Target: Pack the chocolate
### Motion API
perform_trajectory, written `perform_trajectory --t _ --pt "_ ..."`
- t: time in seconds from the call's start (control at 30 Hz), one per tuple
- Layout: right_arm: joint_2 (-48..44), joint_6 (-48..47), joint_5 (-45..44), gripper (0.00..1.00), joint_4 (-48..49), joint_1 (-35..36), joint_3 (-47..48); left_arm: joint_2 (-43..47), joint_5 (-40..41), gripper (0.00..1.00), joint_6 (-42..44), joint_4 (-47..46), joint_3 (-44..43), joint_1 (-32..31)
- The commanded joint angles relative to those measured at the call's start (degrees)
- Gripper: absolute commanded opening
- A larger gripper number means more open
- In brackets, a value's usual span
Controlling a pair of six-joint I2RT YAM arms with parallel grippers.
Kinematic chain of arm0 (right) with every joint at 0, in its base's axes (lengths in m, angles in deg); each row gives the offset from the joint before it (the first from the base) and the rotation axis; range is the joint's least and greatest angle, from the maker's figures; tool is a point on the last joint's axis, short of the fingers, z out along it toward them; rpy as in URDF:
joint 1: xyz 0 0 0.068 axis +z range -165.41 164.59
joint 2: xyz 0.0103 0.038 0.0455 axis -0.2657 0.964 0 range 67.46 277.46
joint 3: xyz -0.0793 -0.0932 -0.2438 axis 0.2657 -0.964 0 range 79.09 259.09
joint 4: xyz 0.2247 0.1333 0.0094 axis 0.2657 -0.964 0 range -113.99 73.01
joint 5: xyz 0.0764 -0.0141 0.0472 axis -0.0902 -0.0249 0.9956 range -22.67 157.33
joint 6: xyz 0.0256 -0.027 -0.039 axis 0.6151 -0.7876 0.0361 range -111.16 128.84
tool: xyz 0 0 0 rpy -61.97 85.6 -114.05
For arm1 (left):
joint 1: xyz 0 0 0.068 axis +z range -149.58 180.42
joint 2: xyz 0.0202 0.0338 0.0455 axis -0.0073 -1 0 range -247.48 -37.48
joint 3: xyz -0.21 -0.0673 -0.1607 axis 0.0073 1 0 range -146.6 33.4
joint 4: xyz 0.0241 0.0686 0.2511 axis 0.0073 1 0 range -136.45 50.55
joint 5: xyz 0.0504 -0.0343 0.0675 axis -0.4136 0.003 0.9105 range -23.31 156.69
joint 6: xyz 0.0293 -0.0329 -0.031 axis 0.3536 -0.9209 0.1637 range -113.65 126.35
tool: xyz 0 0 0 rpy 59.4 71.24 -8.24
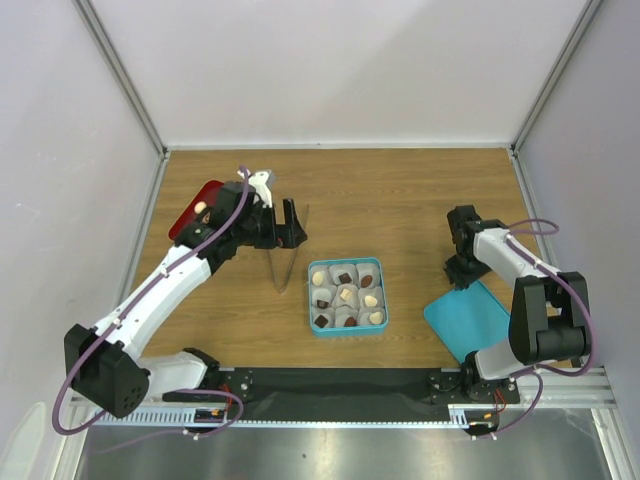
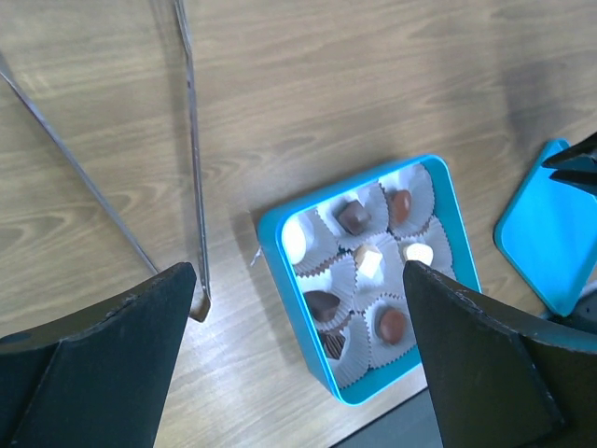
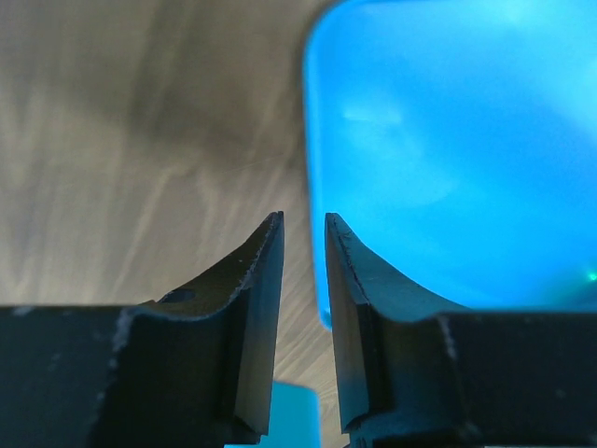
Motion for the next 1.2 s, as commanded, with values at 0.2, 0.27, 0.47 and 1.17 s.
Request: perform_trajectory --t 0.2,0.27,0.47,1.17 --pt "-1.16 1.45 -2.11 0.33 8.17 -0.75 -5.28 1.29 -4.0 1.0 0.92 -3.24 1.14 0.16" --pt "-1.69 1.1 -1.58 0.33 10.55 -1.1 -6.34 1.2 -4.01 1.0 1.01 -3.06 1.22 0.16" --pt "0.59 1.71 -1.75 0.33 10.56 -1.27 -6.43 0.68 -4.27 1.0 0.83 -3.41 1.49 0.16" --pt "-2.38 -9.34 6.31 0.0 16.27 -3.29 -8.99 2.79 -4.1 1.0 1.44 -1.14 -2.98 0.16"
